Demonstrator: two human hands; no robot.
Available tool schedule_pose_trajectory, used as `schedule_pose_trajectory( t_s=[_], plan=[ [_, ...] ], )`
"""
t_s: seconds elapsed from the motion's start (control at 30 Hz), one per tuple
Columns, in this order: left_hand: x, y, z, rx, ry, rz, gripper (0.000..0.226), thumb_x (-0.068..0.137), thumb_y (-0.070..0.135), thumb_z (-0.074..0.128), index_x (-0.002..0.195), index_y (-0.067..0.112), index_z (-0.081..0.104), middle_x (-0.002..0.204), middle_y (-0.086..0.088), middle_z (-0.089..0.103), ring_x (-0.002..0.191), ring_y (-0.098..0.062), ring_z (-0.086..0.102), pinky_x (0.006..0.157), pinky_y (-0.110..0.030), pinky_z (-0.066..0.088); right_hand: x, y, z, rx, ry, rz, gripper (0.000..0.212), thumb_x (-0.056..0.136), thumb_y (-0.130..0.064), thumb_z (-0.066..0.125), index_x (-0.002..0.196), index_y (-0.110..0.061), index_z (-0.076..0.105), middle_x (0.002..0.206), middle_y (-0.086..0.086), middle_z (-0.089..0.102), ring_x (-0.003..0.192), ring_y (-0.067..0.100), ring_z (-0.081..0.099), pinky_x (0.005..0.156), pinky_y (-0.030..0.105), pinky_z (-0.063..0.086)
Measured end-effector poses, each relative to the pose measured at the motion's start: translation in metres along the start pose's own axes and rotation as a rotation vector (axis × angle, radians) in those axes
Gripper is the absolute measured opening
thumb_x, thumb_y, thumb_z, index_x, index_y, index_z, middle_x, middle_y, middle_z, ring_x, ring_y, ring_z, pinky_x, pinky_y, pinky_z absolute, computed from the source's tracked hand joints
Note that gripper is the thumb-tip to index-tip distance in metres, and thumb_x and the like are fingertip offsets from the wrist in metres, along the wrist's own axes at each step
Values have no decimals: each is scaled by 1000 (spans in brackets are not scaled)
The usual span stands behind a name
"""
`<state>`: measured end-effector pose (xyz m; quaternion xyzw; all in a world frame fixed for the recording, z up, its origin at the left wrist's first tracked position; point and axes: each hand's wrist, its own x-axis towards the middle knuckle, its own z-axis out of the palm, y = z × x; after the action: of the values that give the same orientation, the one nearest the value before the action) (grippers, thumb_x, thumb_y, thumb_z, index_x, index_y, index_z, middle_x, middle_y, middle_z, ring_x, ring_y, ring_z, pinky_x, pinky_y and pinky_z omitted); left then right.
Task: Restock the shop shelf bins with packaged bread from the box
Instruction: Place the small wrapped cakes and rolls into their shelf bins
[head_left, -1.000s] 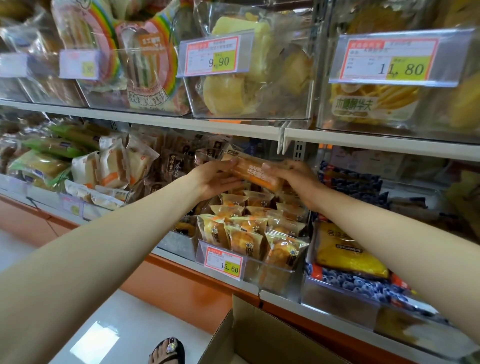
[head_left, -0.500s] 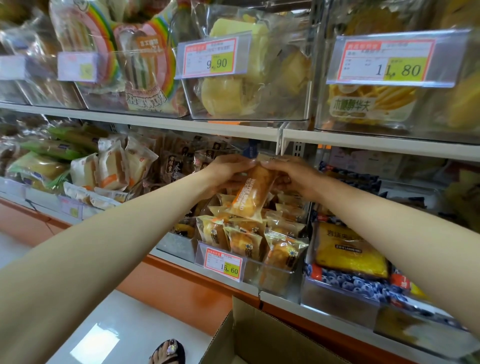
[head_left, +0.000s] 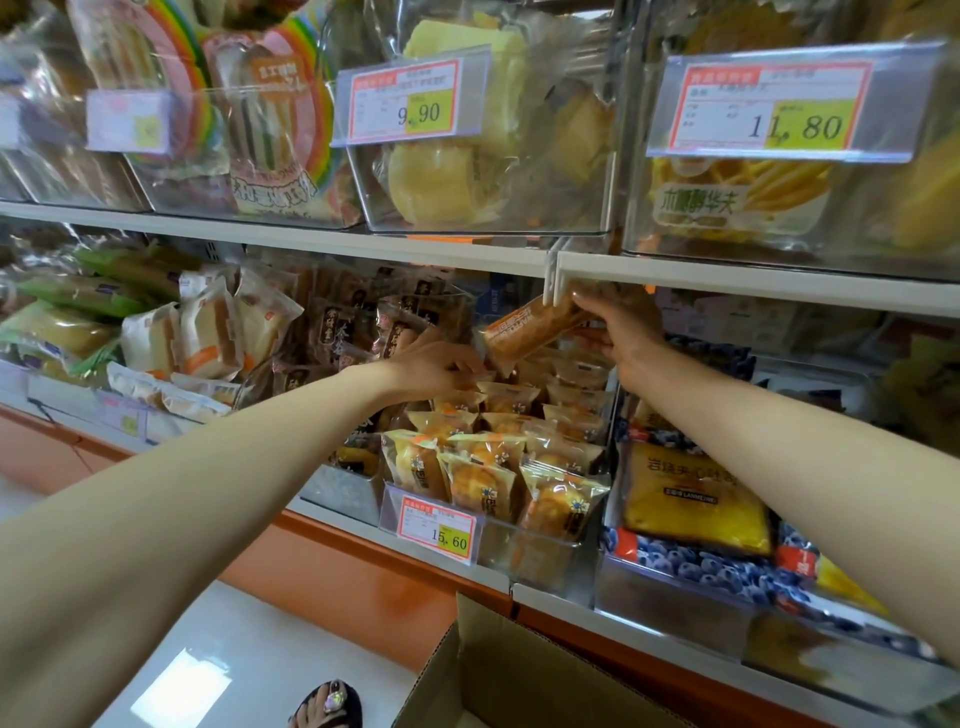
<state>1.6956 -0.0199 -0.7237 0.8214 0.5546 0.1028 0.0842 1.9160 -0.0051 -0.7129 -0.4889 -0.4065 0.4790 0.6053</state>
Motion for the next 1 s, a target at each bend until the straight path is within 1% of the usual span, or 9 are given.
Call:
schedule_pose_trajectory(
  t_s=[0.13,0.23,0.3,0.4,0.53,0.7,0.8,0.9,1.0],
  plan=[
    [4,0,-3,43,33,79,21,92,27,55,108,29,67,122,5,56,123,-18,37,101,-38,18,4,7,6,-33,4,-67,57,80,-23,74,131,-22,47,126,3,58,108,22,62,80,33,58],
    [7,-6,-2,63,20,120,17,88,36,57,98,47,65,120,9,56,121,-18,40,102,-43,21,5,12,11,-114,4,-137,58,79,-26,75,130,-22,49,130,0,55,115,21,56,91,38,53],
    [7,-9,-2,79,46,113,13,87,43,57,94,52,60,121,7,46,121,-17,34,103,-42,18,4,15,13,-190,-12,-168,54,80,-23,74,129,-17,50,124,-2,54,112,16,53,86,27,49],
    [8,-11,-1,49,64,111,16,88,35,60,103,39,64,126,2,41,124,-19,30,107,-41,16,2,20,16,-283,-76,-205,51,82,-22,71,128,-15,50,122,-2,52,105,10,48,72,17,41],
    [10,-12,1,54,56,148,19,85,24,63,102,34,63,131,-2,42,127,-24,34,109,-47,23,1,23,20,-381,-64,-283,49,79,-23,75,119,-18,48,117,-6,50,106,9,47,87,24,40],
    [15,-6,-5,9,397,236,53,72,12,55,124,12,46,134,-12,37,124,-31,35,100,-47,34,6,21,27,-489,-235,-329,50,75,-11,77,120,-10,56,117,0,60,110,15,55,90,22,46],
    [19,-1,-9,159,327,200,62,81,13,60,137,23,37,142,-6,35,132,-28,27,105,-46,21,2,24,32,-602,-352,-332,40,77,-4,74,114,-9,62,95,-8,60,94,9,55,77,14,46],
    [24,-1,-7,322,211,162,57,86,19,59,137,32,38,143,1,40,135,-22,24,107,-45,14,3,30,31,-645,-354,-326,35,77,-3,73,111,-9,63,101,0,65,96,11,59,89,25,47],
    [21,-3,-5,248,289,192,56,85,14,60,136,28,39,140,0,44,134,-22,32,107,-45,15,5,30,23,-658,-341,-346,33,79,0,70,109,-13,63,107,5,65,101,15,60,91,30,49]
  ],
)
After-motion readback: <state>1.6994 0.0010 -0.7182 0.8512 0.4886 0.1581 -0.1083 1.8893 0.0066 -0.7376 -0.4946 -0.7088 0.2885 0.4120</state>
